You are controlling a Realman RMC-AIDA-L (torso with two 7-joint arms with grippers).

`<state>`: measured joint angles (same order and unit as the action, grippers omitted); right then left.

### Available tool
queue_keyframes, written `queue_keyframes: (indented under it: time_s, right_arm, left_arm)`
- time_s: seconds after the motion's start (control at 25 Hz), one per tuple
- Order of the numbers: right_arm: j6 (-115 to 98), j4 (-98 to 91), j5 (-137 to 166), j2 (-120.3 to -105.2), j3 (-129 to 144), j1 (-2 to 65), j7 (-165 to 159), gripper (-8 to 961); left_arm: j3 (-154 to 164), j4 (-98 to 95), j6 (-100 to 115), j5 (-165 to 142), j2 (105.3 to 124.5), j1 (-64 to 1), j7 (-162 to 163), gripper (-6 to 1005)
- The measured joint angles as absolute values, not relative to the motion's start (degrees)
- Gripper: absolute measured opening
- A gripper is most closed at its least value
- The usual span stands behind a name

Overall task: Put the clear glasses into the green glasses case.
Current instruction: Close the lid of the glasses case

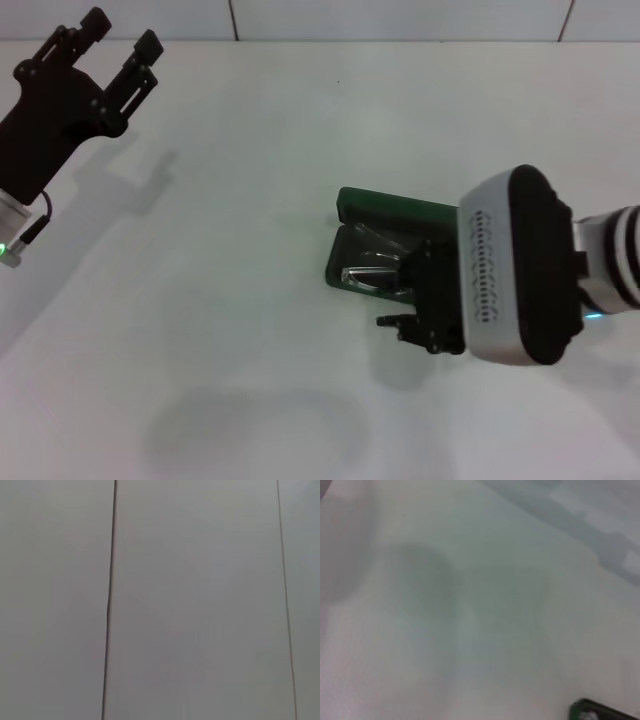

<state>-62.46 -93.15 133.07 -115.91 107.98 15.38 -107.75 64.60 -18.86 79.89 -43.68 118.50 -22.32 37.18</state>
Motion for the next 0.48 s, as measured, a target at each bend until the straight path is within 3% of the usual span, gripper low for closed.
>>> queue_keyframes:
  time_s: [0.48]
  right_arm:
    - [-58.5,-83.5,131.0,-116.08,107.8,21.8,-110.9,304]
  left_arm:
    - [64.8,-19.0,79.9,-43.8,118.74,-22.3,37.2,639]
